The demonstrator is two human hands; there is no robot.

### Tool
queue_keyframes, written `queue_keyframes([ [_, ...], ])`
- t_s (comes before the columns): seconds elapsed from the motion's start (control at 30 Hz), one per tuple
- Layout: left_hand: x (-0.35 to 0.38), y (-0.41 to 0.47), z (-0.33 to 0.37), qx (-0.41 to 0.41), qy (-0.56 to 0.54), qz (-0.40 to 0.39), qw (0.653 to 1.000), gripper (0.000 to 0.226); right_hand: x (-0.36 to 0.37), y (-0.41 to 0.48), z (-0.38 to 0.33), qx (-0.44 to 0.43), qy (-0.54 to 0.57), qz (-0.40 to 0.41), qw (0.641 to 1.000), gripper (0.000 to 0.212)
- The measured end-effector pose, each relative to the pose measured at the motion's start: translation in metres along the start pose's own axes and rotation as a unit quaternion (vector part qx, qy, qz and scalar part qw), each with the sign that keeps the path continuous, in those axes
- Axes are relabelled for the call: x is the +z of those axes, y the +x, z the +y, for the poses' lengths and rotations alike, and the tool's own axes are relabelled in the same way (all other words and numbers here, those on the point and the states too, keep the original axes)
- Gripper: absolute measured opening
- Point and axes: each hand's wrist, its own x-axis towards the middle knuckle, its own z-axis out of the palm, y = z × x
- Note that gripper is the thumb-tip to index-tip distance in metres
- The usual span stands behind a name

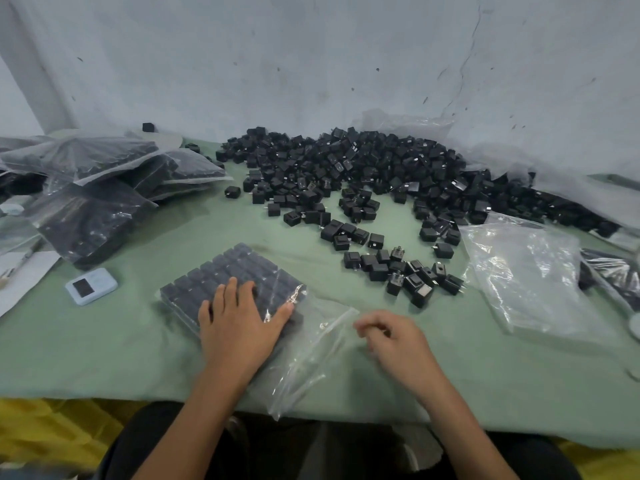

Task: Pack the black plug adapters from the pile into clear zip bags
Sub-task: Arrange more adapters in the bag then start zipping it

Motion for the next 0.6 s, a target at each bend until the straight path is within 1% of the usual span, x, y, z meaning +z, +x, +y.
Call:
queue_keyframes([
  [0.03,0.0,0.0,0.0,0.0,0.0,0.001,1.0,0.1,-0.013,0.011,0.002,-0.017,-0.069,0.079,0.994,0.021],
  [0.07,-0.001,0.0,0.001,-0.001,0.0,0.001,1.0,0.1,-0.024,0.023,0.003,-0.034,-0.131,0.138,0.981,0.016],
  [0.1,-0.001,0.0,0.001,0.0,-0.001,0.001,1.0,0.099,-0.032,0.036,0.005,-0.04,-0.184,0.169,0.968,0.013],
  [0.13,-0.002,-0.001,0.001,0.0,-0.002,0.0,1.0,0.099,-0.035,0.049,0.006,-0.03,-0.235,0.174,0.956,0.016],
  [0.2,-0.003,-0.002,0.001,0.001,-0.005,0.0,1.0,0.099,-0.034,0.071,0.008,0.008,-0.339,0.155,0.928,0.029],
  [0.23,-0.003,-0.002,0.001,0.0,-0.006,-0.001,1.0,0.099,-0.031,0.078,0.009,0.015,-0.379,0.153,0.913,0.032],
  [0.3,-0.003,-0.002,0.001,-0.001,-0.007,-0.002,1.0,0.098,-0.028,0.087,0.009,0.01,-0.409,0.166,0.897,0.027],
  [0.33,-0.003,-0.001,0.002,-0.002,-0.007,-0.002,1.0,0.098,-0.028,0.088,0.009,0.007,-0.402,0.172,0.899,0.022],
  [0.4,-0.003,-0.001,0.001,-0.002,-0.007,-0.003,1.0,0.097,-0.032,0.085,0.01,0.006,-0.344,0.174,0.923,0.017],
  [0.43,-0.002,-0.001,0.001,-0.002,-0.006,-0.003,1.0,0.098,-0.036,0.08,0.01,0.007,-0.283,0.172,0.943,0.016],
  [0.5,-0.002,0.0,0.001,-0.001,-0.006,-0.002,1.0,0.098,-0.044,0.064,0.003,0.018,-0.098,0.162,0.982,0.014],
  [0.53,-0.002,0.0,0.001,-0.001,-0.006,-0.002,1.0,0.098,-0.047,0.052,-0.002,0.026,0.005,0.155,0.988,0.016],
  [0.57,-0.002,-0.001,0.001,-0.001,-0.006,-0.001,1.0,0.097,-0.05,0.039,-0.007,0.033,0.085,0.143,0.985,0.022],
  [0.6,-0.002,-0.001,0.001,-0.001,-0.005,0.0,1.0,0.097,-0.052,0.024,-0.01,0.039,0.133,0.118,0.983,0.028],
])
